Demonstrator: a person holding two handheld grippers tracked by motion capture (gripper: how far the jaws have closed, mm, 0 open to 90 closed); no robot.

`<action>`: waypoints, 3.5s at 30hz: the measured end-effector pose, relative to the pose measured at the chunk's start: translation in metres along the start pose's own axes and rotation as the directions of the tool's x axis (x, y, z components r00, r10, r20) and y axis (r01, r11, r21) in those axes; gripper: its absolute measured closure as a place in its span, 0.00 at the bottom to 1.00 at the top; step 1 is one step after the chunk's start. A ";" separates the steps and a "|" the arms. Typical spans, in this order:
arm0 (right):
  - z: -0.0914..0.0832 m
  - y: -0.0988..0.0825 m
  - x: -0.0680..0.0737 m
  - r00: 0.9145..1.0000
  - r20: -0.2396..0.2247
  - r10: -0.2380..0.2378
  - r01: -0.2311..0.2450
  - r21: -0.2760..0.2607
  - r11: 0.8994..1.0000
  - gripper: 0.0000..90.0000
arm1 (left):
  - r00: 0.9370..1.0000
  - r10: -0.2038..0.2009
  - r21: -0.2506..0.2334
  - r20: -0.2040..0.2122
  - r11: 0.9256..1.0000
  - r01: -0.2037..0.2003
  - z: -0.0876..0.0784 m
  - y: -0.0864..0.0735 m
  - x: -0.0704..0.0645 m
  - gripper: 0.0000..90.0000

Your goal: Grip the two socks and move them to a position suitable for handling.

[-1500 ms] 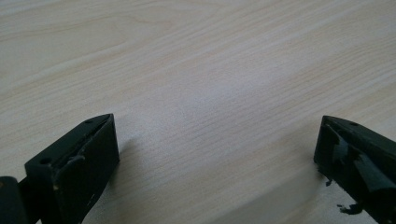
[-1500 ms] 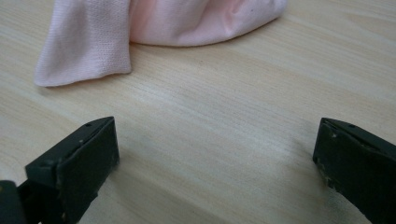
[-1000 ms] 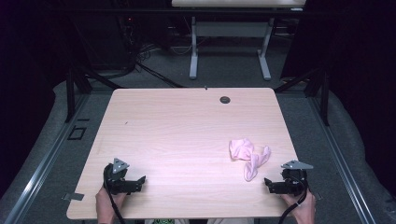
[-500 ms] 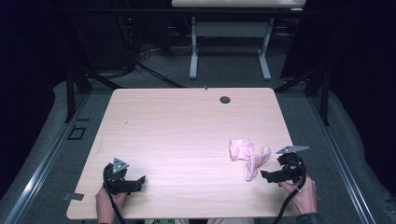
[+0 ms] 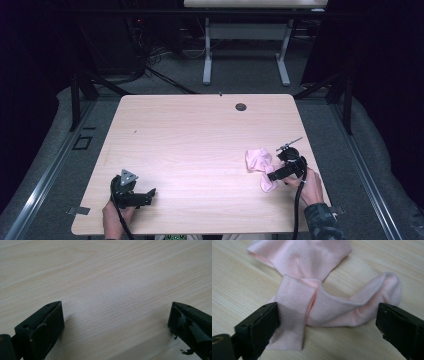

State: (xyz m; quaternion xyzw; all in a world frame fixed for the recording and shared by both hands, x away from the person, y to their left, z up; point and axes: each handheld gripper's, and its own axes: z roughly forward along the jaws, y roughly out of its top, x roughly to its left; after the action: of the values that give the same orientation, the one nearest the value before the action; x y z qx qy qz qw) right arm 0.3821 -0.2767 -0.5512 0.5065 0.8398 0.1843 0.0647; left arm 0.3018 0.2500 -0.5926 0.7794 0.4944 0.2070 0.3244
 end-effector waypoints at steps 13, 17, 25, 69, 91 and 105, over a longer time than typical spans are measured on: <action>-0.003 0.009 0.002 0.998 -0.005 -0.056 0.056 0.093 0.994 0.73 | 1.000 0.000 0.000 0.000 1.000 0.000 0.000 0.000 0.000 0.00; -0.005 0.012 0.006 0.999 0.015 -0.039 0.036 0.123 0.992 0.77 | 1.000 0.000 0.000 0.000 1.000 0.000 0.000 0.000 0.000 0.00; -0.040 0.008 0.031 0.997 -0.020 -0.069 0.071 0.111 0.991 0.76 | 1.000 0.000 0.000 0.000 1.000 0.000 0.000 0.000 0.000 0.00; -0.024 0.026 0.174 0.902 -0.179 -0.393 0.422 0.172 0.890 0.00 | 1.000 -0.001 -0.003 -0.002 1.000 0.001 0.000 0.000 0.000 0.00; -0.026 0.049 0.051 0.991 -0.037 -0.129 0.134 0.169 0.977 0.00 | 1.000 -0.001 -0.002 -0.002 1.000 0.001 0.000 0.000 0.000 0.00; 0.021 0.089 0.033 0.994 0.017 -0.110 0.106 0.161 0.981 0.16 | 1.000 -0.001 -0.002 -0.003 1.000 0.001 0.000 0.000 0.000 0.00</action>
State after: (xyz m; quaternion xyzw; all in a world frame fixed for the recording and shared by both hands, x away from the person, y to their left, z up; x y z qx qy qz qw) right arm 0.4457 -0.2055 -0.5344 0.4661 0.8772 0.1061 0.0448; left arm 0.3018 0.2501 -0.5927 0.7785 0.4950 0.2087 0.3246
